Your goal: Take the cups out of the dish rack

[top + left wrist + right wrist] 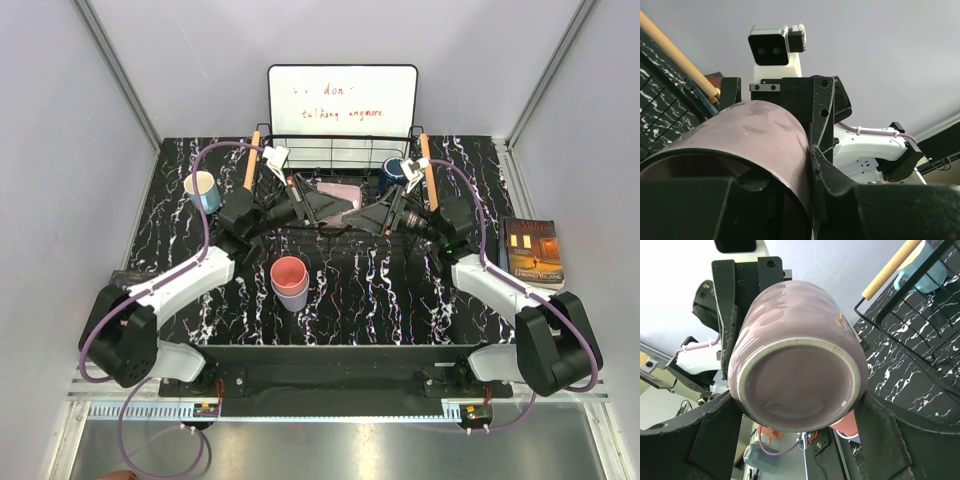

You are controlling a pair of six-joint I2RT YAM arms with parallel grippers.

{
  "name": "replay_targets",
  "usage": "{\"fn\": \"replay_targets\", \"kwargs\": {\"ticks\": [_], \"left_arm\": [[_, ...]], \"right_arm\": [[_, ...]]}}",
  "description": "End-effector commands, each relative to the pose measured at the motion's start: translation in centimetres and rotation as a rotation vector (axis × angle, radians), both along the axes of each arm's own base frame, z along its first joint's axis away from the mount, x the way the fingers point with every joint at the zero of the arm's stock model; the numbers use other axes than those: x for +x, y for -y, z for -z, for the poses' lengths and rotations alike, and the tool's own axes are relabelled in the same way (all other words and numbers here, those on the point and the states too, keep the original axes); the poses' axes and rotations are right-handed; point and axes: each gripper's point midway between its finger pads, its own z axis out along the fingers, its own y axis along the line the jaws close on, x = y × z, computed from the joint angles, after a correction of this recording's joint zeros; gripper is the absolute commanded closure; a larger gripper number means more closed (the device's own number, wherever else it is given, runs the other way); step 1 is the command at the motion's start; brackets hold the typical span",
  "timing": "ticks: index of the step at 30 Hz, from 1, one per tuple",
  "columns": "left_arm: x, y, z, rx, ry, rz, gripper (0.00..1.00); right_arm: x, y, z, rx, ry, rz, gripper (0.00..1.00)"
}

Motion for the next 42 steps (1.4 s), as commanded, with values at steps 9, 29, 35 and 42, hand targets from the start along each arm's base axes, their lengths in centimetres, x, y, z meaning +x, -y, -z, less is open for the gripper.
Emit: {"fn": "replay_targets", "kwargs": {"ticks": [9, 29, 35, 42], "left_arm": [[0.6, -1.9, -4.1, 0.11, 0.254, -0.167, 1.0], [7.6, -13.1, -4.1, 0.652, 0.247, -0.816, 1.0], [10.3, -21.2, -0.1, 0.971, 0.062, -1.091, 1.0], [10.7, -26.8, 3.2, 1.212, -0.099, -1.227, 1.0]], "right_arm": [[-0.4, 0.0, -0.7, -0.084, 0.072, 0.028, 0.03], [3.8, 4.7, 0.5, -0.394, 0.088, 0.425, 0.04], [5.5, 6.0, 2.2, -0.454, 0.023, 0.53, 0.05], [6.5, 5.7, 3.0, -0.469, -0.007, 0.538, 0.07]]}}
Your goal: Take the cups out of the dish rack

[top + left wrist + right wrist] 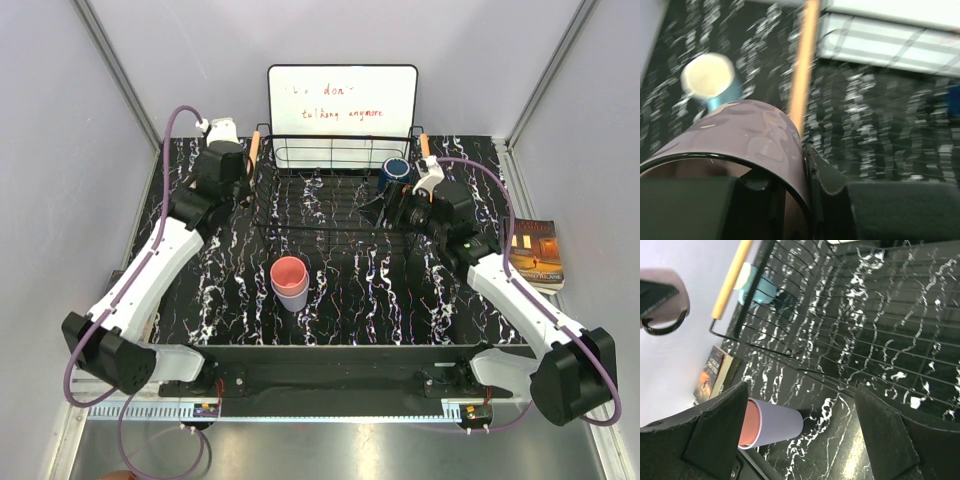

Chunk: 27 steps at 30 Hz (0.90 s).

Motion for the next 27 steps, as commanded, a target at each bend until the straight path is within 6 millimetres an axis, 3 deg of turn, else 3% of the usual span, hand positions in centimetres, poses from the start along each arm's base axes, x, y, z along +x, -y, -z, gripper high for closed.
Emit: {"fn": "replay_targets", "kwargs": {"ticks": [1, 7, 12, 18, 27], "left_arm": [[0.0, -4.7, -1.4, 0.117, -0.009, -0.168, 1.0], [2.2, -8.3, 3.5, 0.12, -0.163, -0.253, 1.0], [3.3, -9.4, 7.8, 0.065, -0.269, -0.279, 1.0], [4.2, -11.2, 13.3, -0.019, -0.364, -0.318, 1.0], [3.8, -13.0, 17.3, -0.032, -0.434, -0.361, 1.0]], "right_arm": [[0.9, 0.0, -2.0, -0.002, 0.056, 0.026, 0.07], [0.9, -0.3, -2.4, 0.05, 0.039, 0.033, 0.07], [1.0, -0.4, -3.3, 0.063, 0.056, 0.032, 0.07], [0.8, -0.4, -2.6, 0.059, 0.043, 0.028, 0.07], [0.8, -0.6, -1.0, 0.047, 0.021, 0.017, 0.07]]}}
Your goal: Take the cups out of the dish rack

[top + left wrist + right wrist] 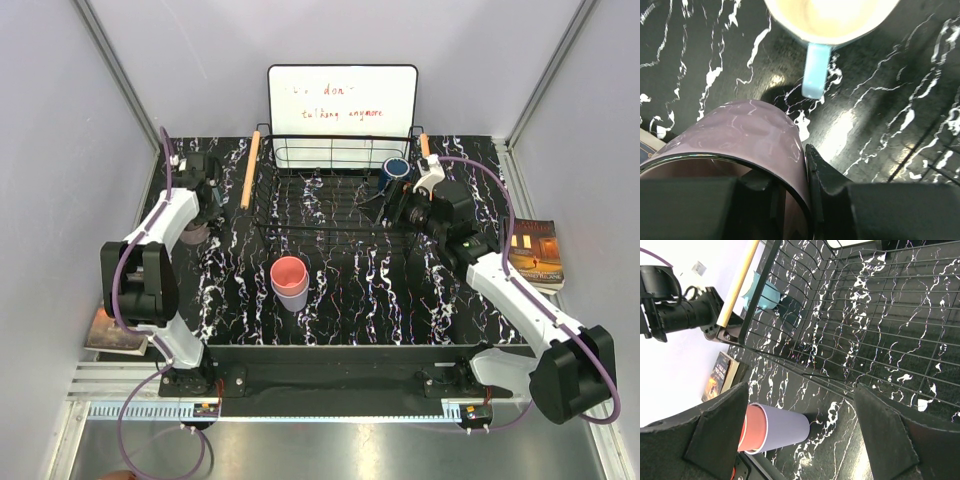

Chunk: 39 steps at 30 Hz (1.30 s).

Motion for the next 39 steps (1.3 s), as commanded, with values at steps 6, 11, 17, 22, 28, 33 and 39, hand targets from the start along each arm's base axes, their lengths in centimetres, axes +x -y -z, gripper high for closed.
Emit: {"fn": "replay_targets", "kwargs": {"ticks": [6, 11, 17, 22, 28, 33, 39], "left_arm": [[1.2, -0.9, 1.8, -0.044, 0.043, -0.019, 1.0], [1.9, -0.1, 3.9, -0.147, 0.028, -0.035, 1.0], [2.4, 0.1, 4.8, -0.169, 0.035, -0.032, 1.0], [2.3, 0.0, 5.8, -0.169, 0.026, -0.036, 1.0], [2.0, -0.4, 7.1, -0.165, -0.003, -0.04, 1.0], [2.0, -0.3, 7.5, -0.175, -0.009, -0.033, 1.0], [1.9, -0.6, 5.4, -0.164, 0.029, -0.057, 0.85]], "right_arm": [[0.6, -0.7, -0.3, 0.02, 0.031, -0.011, 0.07], [0.7, -0.7, -0.4, 0.019, 0.031, -0.01, 0.07], [0.7, -0.6, -0.1, 0.008, 0.024, -0.005, 0.07], [0.8, -0.7, 0.4, 0.006, 0.011, -0.006, 0.07], [0.9, -0.7, 1.1, -0.002, -0.003, -0.005, 0.07], [0.9, -0.7, 1.6, -0.007, -0.018, -0.006, 0.07], [0.8, -0.6, 1.6, -0.011, -0.021, -0.002, 0.07]]}}
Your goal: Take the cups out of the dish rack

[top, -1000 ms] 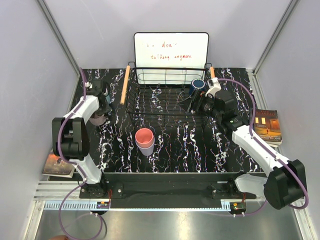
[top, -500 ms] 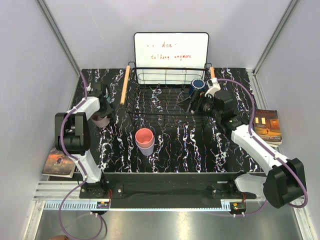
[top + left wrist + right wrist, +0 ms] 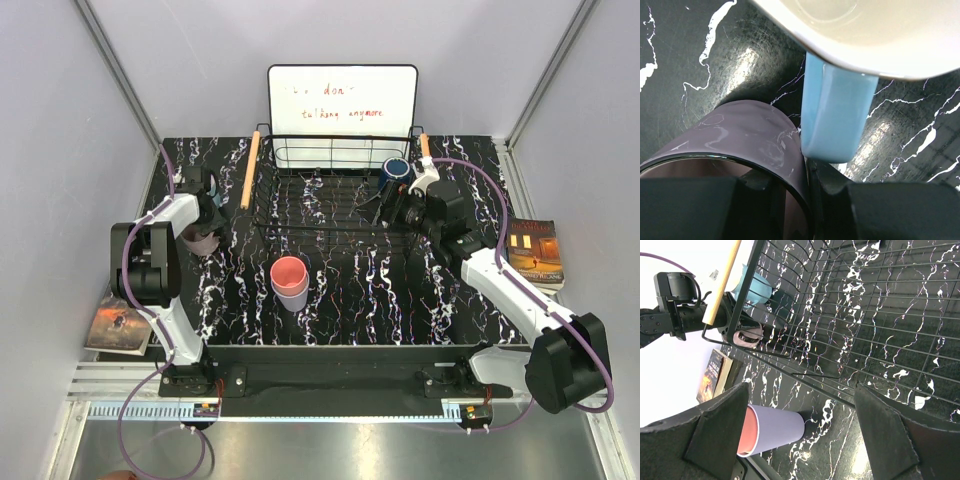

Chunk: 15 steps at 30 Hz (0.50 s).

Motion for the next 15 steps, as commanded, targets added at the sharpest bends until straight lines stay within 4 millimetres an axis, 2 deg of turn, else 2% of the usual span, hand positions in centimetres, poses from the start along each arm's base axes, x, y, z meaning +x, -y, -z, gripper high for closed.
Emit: {"fn": "replay_targets", "kwargs": {"ticks": [1, 3, 4, 6, 7, 10, 12, 15], "left_arm": [[1.0, -0.7, -2.8, 0.023, 0.09, -0.025, 0.83], [0.8, -0.9, -3.5, 0.032, 0.092, -0.033, 0.78], [0.8, -1.0, -4.3, 0.035, 0.112, -0.038, 0.71], [0.5, -0.9, -4.7, 0.034, 0.123, -0.043, 0.63], [0.4, -0.9, -5.4, 0.032, 0.14, -0.051, 0.55], [0.1, -1.0, -6.7, 0.035, 0.166, -0.062, 0.45], [-0.2, -1.1, -7.4, 0.038, 0.173, -0.069, 0.42], [-0.8, -1.5, -10.0, 0.063, 0.214, -0.099, 0.39]], "right_arm": [[0.0, -0.2, -0.7, 0.006, 0.026, -0.003, 0.07], [0.0, -0.2, -0.6, 0.006, 0.022, -0.003, 0.07], [0.0, -0.2, -0.7, 0.008, 0.022, -0.002, 0.07], [0.1, -0.3, -0.8, 0.011, 0.02, -0.003, 0.07], [0.0, -0.3, -0.7, 0.011, 0.018, -0.004, 0.07], [0.0, -0.2, -0.9, 0.002, 0.025, -0.001, 0.07], [0.1, 0.0, -1.0, -0.009, 0.031, 0.005, 0.07], [0.4, 0.5, -1.7, -0.035, 0.051, 0.027, 0.07]]}}
